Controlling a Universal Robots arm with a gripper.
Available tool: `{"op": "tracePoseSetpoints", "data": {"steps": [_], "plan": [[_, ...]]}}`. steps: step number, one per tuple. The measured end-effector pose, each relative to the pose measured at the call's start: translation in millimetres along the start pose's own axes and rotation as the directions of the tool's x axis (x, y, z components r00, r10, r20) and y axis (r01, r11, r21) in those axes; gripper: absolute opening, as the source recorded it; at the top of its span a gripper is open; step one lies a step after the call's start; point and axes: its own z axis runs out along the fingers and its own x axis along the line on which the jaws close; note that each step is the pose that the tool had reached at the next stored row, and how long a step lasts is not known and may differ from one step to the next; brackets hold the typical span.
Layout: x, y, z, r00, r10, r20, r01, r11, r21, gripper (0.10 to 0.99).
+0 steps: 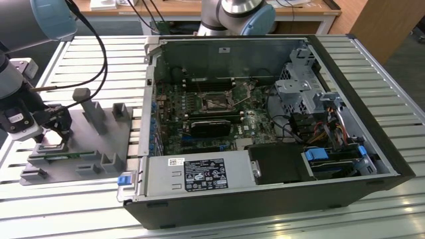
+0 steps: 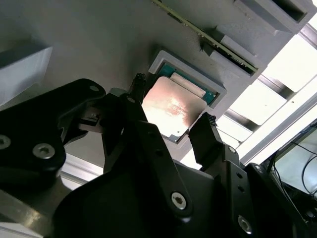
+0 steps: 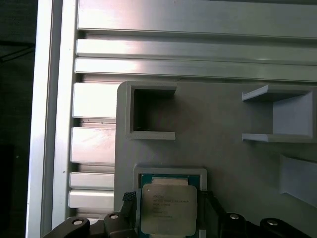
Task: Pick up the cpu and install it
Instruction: 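Pick up the cpu and move it towards the insertion slot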
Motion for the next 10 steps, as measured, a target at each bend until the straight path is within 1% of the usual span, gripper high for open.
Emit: {"op": "tracePoseSetpoints", "data": {"steps": [1, 7, 9, 10], "plan": [[0.0, 0.0, 0.0, 1.0, 0.0, 0.0, 0.0, 1.0, 0.0, 0.635], [0.0, 0.0, 0.0, 1.0, 0.0, 0.0, 0.0, 1.0, 0.0, 0.635], [0.0, 0.0, 0.0, 1.0, 0.0, 0.0002, 0.0, 1.0, 0.0, 0.62], [0.0, 0.0, 0.0, 1.0, 0.0, 0.0001, 0.0, 1.0, 0.0, 0.553]]}}
